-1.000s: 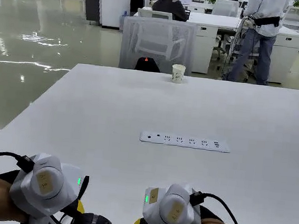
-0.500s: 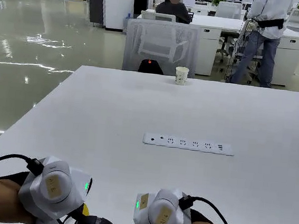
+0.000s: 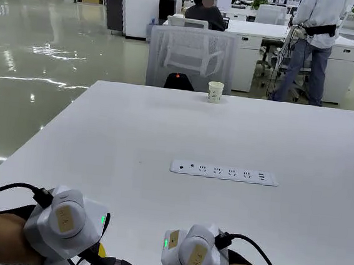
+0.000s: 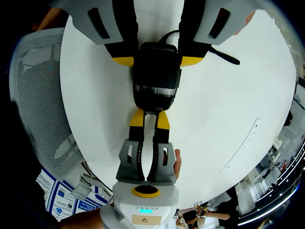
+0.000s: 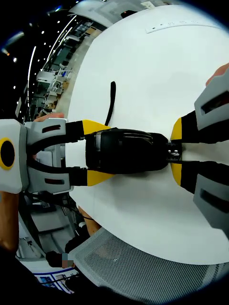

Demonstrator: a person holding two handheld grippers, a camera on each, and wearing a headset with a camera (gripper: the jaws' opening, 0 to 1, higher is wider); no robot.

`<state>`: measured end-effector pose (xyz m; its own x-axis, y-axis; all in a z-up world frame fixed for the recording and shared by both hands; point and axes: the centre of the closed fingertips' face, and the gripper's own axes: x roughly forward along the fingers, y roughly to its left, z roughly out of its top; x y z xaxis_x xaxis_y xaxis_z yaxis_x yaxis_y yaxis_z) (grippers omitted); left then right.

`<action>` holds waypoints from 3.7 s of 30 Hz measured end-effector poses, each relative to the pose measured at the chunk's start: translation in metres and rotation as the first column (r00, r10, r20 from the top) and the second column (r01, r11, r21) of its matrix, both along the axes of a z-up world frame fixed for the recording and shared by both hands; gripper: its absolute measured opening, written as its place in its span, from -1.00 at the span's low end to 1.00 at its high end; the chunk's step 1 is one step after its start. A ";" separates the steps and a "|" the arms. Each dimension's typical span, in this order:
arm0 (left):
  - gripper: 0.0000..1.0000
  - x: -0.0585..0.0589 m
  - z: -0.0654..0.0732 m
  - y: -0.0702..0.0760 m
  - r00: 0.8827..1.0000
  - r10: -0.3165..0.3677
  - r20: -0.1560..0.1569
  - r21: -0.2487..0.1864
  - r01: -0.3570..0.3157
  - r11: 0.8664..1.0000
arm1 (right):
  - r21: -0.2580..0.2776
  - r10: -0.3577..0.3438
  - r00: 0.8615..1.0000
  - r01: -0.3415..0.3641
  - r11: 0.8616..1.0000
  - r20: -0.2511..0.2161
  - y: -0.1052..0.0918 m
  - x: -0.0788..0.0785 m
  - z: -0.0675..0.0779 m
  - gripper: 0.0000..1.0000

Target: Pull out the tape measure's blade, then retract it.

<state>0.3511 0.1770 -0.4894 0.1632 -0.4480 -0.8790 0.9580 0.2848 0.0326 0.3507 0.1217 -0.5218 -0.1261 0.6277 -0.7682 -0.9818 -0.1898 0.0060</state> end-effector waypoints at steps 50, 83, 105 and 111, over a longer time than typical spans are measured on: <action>-0.47 0.000 0.000 -0.004 1.000 0.019 0.005 -0.004 -0.019 1.000 | -0.026 -0.037 0.999 0.036 0.999 -0.031 -0.054 0.011 0.001 -0.82; -0.47 0.002 0.000 -0.005 1.000 0.028 0.003 -0.009 -0.028 1.000 | -0.049 -0.063 0.998 0.062 0.997 -0.030 -0.098 0.021 0.001 -0.82; -0.47 0.002 -0.001 -0.007 1.000 0.020 0.000 0.002 -0.020 1.000 | -0.086 -0.085 0.996 0.083 0.993 -0.018 -0.136 0.024 0.000 -0.83; -0.47 0.002 -0.001 -0.007 1.000 0.017 0.000 0.004 -0.017 1.000 | -0.097 -0.098 0.995 0.095 0.991 -0.018 -0.148 0.025 0.000 -0.83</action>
